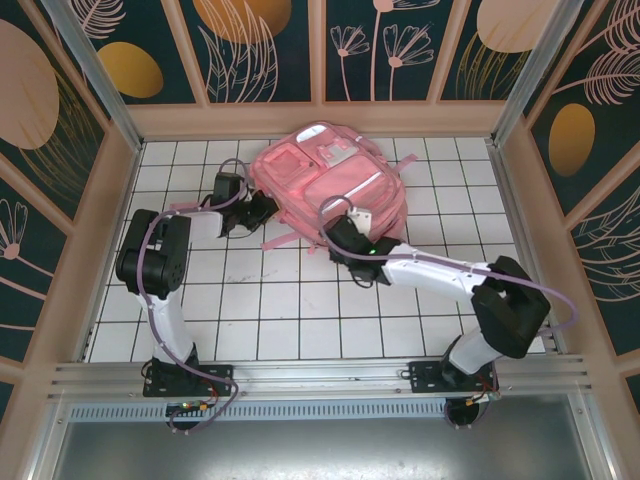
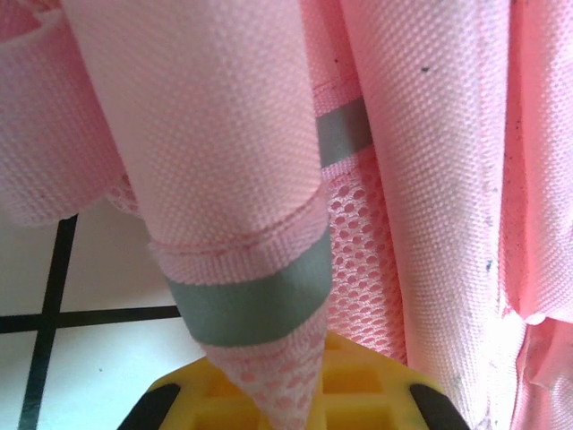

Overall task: Pack the student bag
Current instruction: Zip the student bag at the top-center of the table.

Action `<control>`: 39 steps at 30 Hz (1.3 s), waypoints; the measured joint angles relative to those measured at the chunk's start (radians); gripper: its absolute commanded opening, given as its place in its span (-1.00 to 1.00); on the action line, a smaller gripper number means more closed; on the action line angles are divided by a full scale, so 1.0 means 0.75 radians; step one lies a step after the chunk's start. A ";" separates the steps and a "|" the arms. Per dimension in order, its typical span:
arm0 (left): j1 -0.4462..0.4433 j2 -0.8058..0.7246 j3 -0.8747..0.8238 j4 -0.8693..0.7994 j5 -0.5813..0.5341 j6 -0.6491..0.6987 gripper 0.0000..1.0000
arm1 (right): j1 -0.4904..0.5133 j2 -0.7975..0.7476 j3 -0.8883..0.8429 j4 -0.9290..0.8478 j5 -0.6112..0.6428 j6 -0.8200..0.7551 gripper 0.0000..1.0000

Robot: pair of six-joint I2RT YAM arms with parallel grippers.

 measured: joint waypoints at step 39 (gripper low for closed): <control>-0.081 -0.122 -0.174 0.099 -0.033 -0.100 -1.00 | -0.067 0.358 -0.078 0.493 -0.211 0.083 -0.78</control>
